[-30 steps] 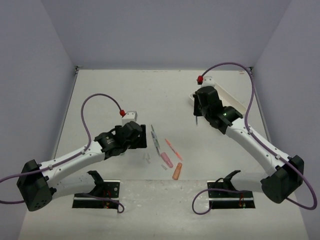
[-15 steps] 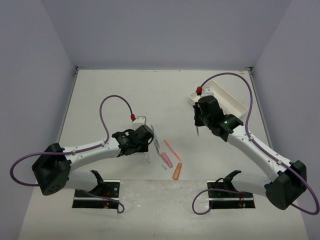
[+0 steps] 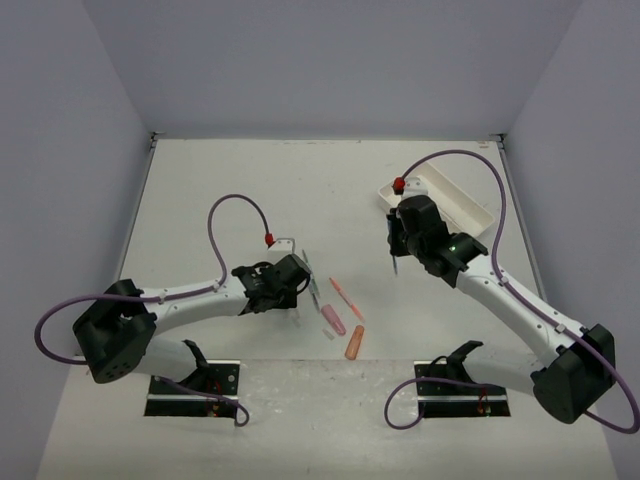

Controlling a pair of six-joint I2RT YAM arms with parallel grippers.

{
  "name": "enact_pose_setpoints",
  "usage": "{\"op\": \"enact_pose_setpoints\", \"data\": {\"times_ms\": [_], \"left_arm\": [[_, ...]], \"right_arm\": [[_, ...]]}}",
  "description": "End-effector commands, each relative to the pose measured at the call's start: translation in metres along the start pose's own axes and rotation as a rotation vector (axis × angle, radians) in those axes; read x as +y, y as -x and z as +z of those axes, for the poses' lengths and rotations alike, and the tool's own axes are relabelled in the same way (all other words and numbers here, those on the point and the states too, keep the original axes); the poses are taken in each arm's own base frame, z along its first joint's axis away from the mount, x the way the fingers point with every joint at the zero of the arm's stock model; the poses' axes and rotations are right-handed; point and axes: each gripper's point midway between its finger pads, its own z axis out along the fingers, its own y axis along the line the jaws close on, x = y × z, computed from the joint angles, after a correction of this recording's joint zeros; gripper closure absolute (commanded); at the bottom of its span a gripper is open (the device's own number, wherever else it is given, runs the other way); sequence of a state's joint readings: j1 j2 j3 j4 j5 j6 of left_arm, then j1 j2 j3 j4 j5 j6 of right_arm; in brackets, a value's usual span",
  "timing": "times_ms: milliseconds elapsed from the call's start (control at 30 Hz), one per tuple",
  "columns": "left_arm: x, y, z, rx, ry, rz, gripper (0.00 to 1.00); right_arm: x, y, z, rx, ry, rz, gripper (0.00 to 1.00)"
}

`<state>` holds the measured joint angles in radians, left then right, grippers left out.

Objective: Sort the stationery into containers
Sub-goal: Close the pen cap on the pen.

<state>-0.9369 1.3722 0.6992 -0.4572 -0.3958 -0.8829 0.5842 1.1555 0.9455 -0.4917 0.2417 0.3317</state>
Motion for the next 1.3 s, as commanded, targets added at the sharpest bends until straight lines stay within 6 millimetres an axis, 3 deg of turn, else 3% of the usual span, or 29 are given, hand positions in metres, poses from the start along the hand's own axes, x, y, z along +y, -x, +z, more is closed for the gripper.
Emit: {"op": "enact_pose_setpoints", "data": {"times_ms": [0,633,900,1067,1233,1267], "left_arm": [[-0.006,-0.001,0.002,-0.017,-0.014,-0.028,0.65],[-0.005,-0.019,0.012,0.023,-0.002,0.007,0.67],[0.004,-0.035,0.018,0.058,0.021,0.011,0.81],[0.015,-0.043,0.016,0.067,0.043,0.005,1.0],[0.021,-0.037,0.012,0.04,0.059,0.008,0.89],[0.021,-0.036,0.011,0.037,0.062,0.013,0.91]], "right_arm": [[0.007,0.01,-0.004,-0.044,0.036,0.001,1.0],[0.009,0.009,-0.003,-0.043,0.05,-0.004,1.0],[0.01,0.009,-0.003,-0.044,0.055,-0.007,1.0],[0.012,0.008,-0.003,-0.042,0.066,-0.005,1.0],[0.013,0.008,-0.003,-0.038,0.076,-0.007,1.0],[0.013,0.008,-0.003,-0.037,0.075,-0.007,1.0]]}}
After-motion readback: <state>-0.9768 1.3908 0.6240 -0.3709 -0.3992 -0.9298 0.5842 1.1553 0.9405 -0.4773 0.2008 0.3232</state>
